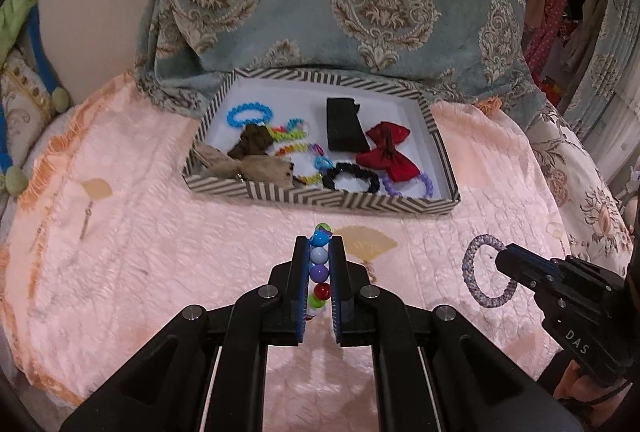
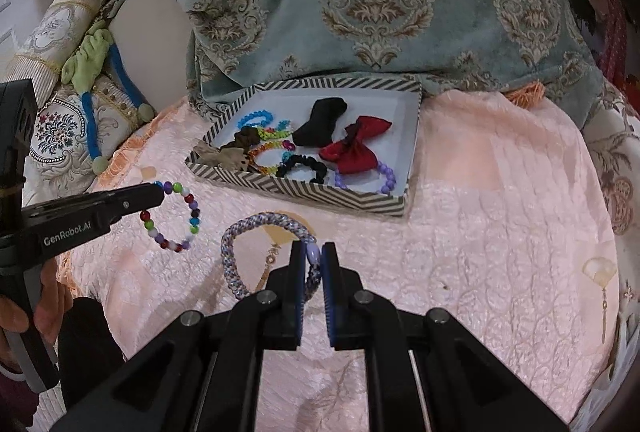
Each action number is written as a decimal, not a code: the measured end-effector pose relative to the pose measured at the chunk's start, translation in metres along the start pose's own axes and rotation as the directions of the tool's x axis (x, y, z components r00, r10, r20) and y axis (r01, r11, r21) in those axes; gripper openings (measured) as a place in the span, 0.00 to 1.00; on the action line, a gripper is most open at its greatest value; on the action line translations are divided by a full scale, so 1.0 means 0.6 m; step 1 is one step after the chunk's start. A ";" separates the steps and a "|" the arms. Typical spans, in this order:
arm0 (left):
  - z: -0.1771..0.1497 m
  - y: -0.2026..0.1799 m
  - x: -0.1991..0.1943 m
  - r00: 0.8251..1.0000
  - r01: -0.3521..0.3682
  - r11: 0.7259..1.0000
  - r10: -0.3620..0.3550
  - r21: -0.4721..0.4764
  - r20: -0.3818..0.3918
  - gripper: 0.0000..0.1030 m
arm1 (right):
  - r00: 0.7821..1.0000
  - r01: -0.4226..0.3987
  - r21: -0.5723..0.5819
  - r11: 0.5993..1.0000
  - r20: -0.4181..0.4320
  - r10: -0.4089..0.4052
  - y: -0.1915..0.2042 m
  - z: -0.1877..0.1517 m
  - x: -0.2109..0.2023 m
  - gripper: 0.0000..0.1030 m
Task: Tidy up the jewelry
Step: 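Carry the multicolour bracelet into the box with left gripper while right drops grey bracelet there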
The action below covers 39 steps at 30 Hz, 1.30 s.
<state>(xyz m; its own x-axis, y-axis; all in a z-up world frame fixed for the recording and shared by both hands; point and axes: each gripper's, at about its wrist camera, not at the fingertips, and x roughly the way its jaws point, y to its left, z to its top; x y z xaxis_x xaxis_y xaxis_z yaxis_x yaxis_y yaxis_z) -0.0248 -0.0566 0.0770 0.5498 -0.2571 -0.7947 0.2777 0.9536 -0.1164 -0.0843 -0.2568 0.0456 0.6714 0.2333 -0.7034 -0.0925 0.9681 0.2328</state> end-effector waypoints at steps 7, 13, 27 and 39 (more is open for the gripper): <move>0.016 0.004 -0.001 1.000 -0.021 1.000 0.021 0.013 0.012 0.00 | 1.000 0.003 -0.018 1.000 0.007 -0.003 0.008 0.017 -0.003 0.08; 0.025 0.007 0.002 0.999 -0.032 0.999 0.032 0.014 0.012 0.00 | 1.000 0.003 -0.024 1.000 0.005 -0.003 0.009 0.028 0.003 0.08; 0.058 0.025 0.031 0.998 -0.062 0.998 0.062 0.019 0.000 0.00 | 1.000 0.001 -0.020 1.000 -0.023 -0.002 -0.009 0.069 0.042 0.08; 0.139 0.051 0.095 0.994 -0.106 0.994 0.106 0.007 -0.017 0.00 | 0.998 0.040 -0.019 0.999 -0.056 -0.041 -0.047 0.140 0.112 0.08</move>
<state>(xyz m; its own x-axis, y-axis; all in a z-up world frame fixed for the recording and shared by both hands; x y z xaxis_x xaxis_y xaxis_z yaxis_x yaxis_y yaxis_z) 0.0805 -0.0548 0.0777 0.5630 -0.1520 -0.8123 0.2237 0.9743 -0.0273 0.0252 -0.2759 0.0482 0.6328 0.1980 -0.7486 -0.0794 0.9783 0.1916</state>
